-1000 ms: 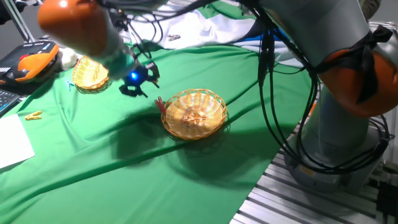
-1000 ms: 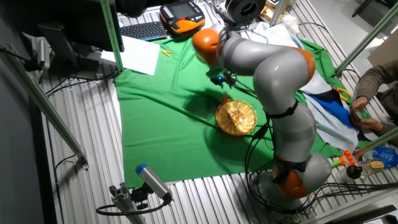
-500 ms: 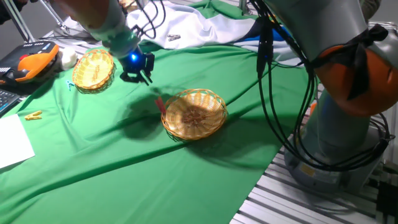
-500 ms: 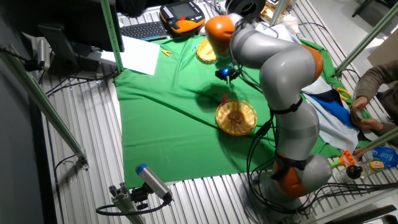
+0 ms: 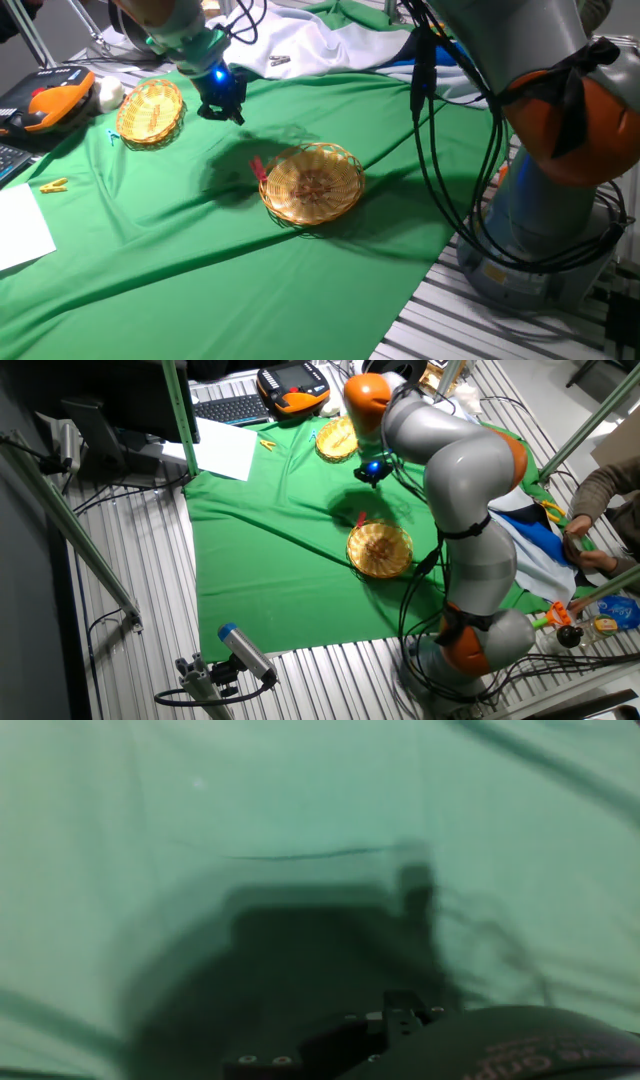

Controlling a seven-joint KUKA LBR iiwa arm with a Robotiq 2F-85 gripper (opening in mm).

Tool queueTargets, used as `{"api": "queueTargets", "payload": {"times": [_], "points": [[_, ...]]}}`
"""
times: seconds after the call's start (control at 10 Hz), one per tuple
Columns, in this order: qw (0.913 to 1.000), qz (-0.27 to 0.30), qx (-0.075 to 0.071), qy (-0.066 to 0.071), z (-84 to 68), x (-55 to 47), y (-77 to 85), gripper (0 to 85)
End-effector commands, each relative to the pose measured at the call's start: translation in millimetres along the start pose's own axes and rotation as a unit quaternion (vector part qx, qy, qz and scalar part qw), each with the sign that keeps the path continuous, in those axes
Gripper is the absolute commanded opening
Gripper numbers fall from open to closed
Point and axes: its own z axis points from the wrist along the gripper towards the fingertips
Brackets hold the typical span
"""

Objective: Use a clamp

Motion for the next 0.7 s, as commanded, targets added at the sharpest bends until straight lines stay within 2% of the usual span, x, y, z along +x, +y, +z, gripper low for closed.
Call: {"api": "queueTargets", "payload": {"times": [0.0,0.1,0.3,0.6], "points": [[0.9921,-0.121,-0.028,-0.014,0.9,-1.6,-2.5,0.0],[0.99,-0.138,-0.03,-0.011,3.7,-3.8,-6.3,0.0],[0.9902,-0.135,-0.035,0.008,4.6,-3.3,-9.1,0.0],[0.9913,-0.125,-0.035,0.02,10.0,-7.4,-12.1,0.0]]}}
